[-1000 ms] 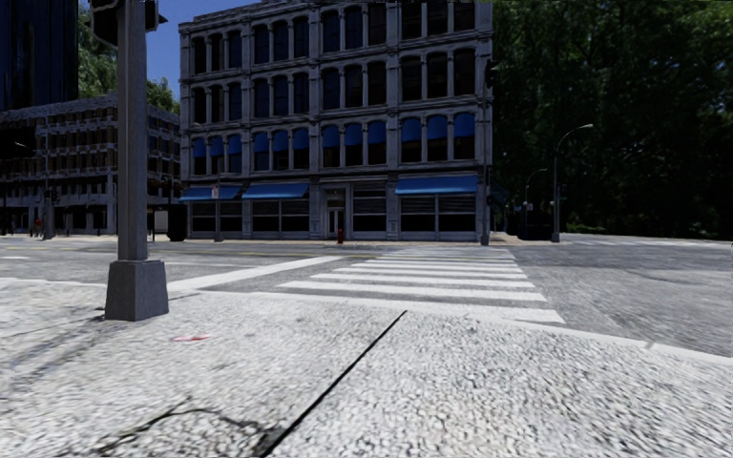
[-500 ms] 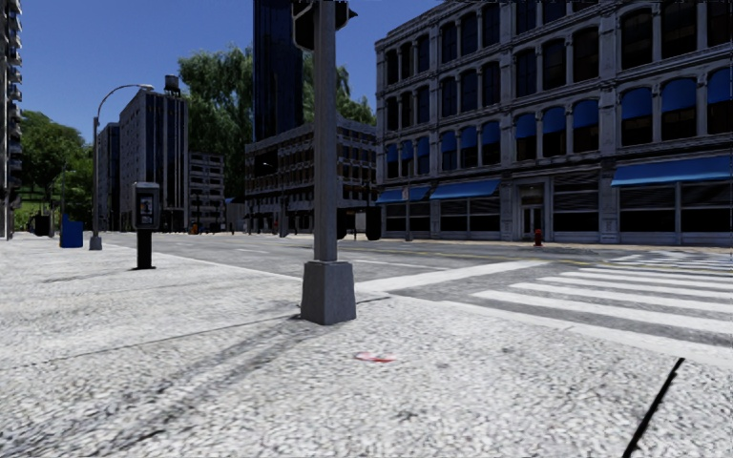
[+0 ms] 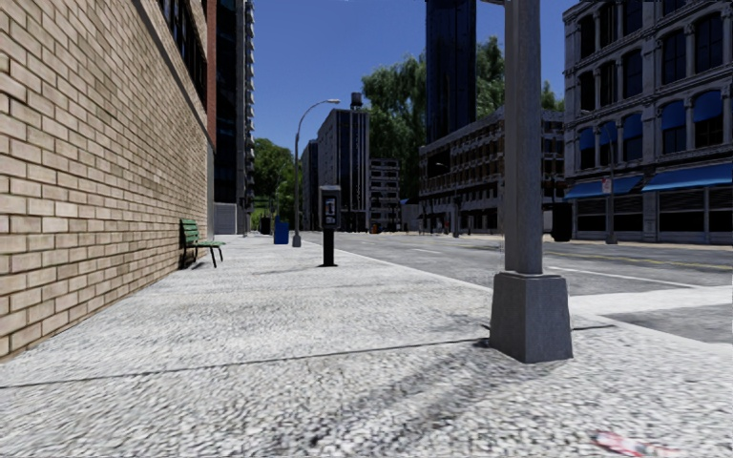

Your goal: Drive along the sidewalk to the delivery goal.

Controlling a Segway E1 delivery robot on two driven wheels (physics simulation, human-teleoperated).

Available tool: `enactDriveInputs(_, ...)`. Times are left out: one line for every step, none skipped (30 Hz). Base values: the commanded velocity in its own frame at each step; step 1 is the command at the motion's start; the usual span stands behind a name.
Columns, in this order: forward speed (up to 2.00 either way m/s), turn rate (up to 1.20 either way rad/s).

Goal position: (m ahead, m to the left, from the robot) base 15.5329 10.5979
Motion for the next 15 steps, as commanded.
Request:
enactDriveInputs(1.4,0.94)
enactDriveInputs(1.4,0.83)
enactDriveInputs(1.4,0.83)
enactDriveInputs(1.4,0.57)
enactDriveInputs(1.4,0.17)
enactDriveInputs(1.4,0.08)
enactDriveInputs(1.4,0.08)
enactDriveInputs(1.4,0.02)
enactDriveInputs(1.4,0.0)
enactDriveInputs(1.4,0.0)
enactDriveInputs(1.4,0.0)
enactDriveInputs(1.4,0.0)
enactDriveInputs(1.4,0.0)
enactDriveInputs(1.4,0.0)
enactDriveInputs(1.4,0.0)
